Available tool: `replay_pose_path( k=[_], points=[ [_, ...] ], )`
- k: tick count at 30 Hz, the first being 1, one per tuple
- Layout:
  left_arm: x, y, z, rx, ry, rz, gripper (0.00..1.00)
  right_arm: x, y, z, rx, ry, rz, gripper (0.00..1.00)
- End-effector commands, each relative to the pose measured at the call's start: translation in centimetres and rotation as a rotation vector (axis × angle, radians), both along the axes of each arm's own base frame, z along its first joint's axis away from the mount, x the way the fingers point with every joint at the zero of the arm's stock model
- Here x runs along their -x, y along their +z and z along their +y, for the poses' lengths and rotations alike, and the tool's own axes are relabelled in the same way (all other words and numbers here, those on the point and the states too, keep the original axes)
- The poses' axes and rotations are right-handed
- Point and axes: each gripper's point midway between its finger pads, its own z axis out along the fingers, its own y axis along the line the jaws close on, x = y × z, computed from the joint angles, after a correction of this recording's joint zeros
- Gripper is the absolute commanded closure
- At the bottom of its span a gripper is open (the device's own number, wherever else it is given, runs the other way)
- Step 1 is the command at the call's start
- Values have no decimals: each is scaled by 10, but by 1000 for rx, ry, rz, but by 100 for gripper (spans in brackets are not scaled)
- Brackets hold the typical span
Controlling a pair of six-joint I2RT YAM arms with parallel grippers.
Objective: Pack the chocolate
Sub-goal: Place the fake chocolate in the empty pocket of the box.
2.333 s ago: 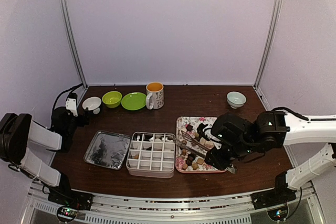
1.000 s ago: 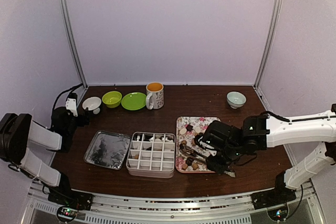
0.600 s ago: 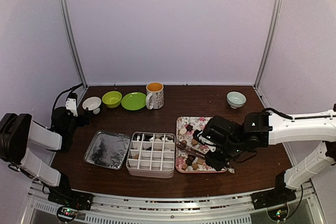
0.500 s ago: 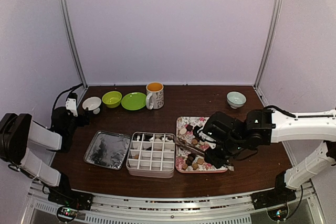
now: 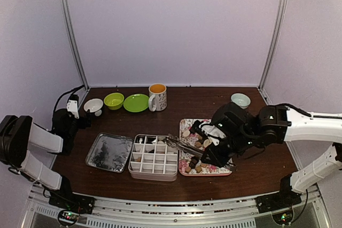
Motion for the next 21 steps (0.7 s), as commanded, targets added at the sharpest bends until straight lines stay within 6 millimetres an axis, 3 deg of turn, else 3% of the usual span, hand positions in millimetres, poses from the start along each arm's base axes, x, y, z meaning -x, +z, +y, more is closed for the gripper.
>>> replay_pose_path(
  k=[1, 12, 21],
  points=[
    [-6, 21, 3, 5, 10, -74, 2, 9, 20, 35, -92, 92, 15, 80],
    [-6, 21, 3, 5, 9, -74, 2, 7, -7, 61, 9, 141, 12, 79],
    [-6, 22, 3, 5, 9, -75, 2, 9, -13, 72, 26, 170, 11, 78]
  ],
)
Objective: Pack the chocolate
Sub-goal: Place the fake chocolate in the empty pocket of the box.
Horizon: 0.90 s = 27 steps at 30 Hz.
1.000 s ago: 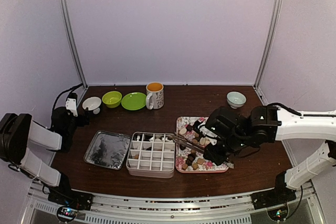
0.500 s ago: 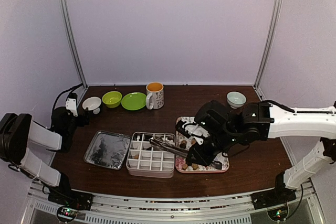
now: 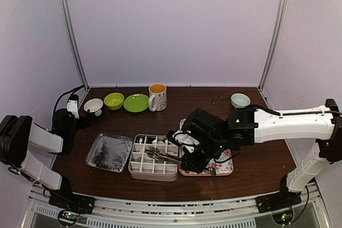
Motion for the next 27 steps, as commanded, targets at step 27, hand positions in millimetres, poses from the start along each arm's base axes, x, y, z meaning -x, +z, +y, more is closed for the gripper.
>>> replay_pose_path(
  k=[27],
  points=[
    [-6, 21, 3, 5, 9, -74, 2, -46, 35, -53, 32, -216, -206, 70]
  ],
)
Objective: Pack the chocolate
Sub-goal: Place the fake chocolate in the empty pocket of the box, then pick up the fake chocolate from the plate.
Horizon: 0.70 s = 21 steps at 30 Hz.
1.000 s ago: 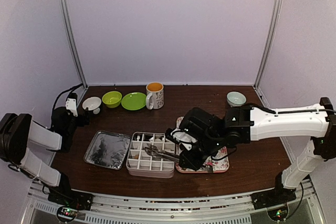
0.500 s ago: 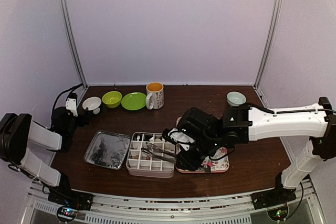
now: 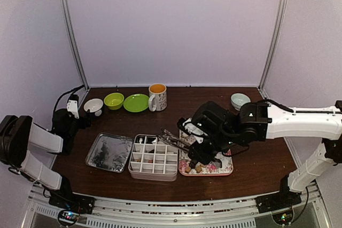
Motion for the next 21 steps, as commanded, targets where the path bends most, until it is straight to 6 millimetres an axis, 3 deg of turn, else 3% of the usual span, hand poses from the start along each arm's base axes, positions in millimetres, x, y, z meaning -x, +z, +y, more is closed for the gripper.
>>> replay_pose_path(
  k=[1, 10, 21],
  points=[
    [-6, 21, 3, 5, 9, -73, 2, -15, 11, -35, 30, -102, -60, 70],
    [-6, 21, 3, 5, 9, -74, 2, -12, -24, -75, 127, -179, 14, 71],
    [-6, 21, 3, 5, 9, -74, 2, -2, -47, -77, 128, -185, 76, 67]
  ],
)
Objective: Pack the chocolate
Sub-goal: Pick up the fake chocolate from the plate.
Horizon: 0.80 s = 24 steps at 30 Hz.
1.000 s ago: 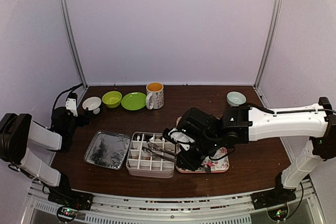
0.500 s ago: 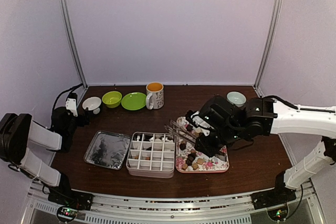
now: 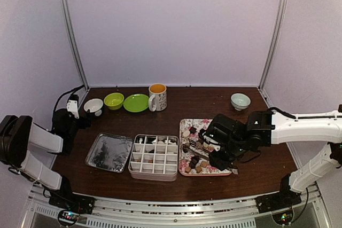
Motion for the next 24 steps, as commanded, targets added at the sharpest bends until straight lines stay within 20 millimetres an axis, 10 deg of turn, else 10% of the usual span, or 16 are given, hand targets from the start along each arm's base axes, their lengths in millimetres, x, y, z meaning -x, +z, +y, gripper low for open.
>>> replay_pose_path(
  k=[1, 24],
  points=[
    [-6, 21, 3, 5, 10, -75, 2, -3, 5, 4, -40, -23, -12, 67],
    [-6, 21, 3, 5, 8, -74, 2, -6, -28, 8, 13, -41, 20, 71]
  ],
)
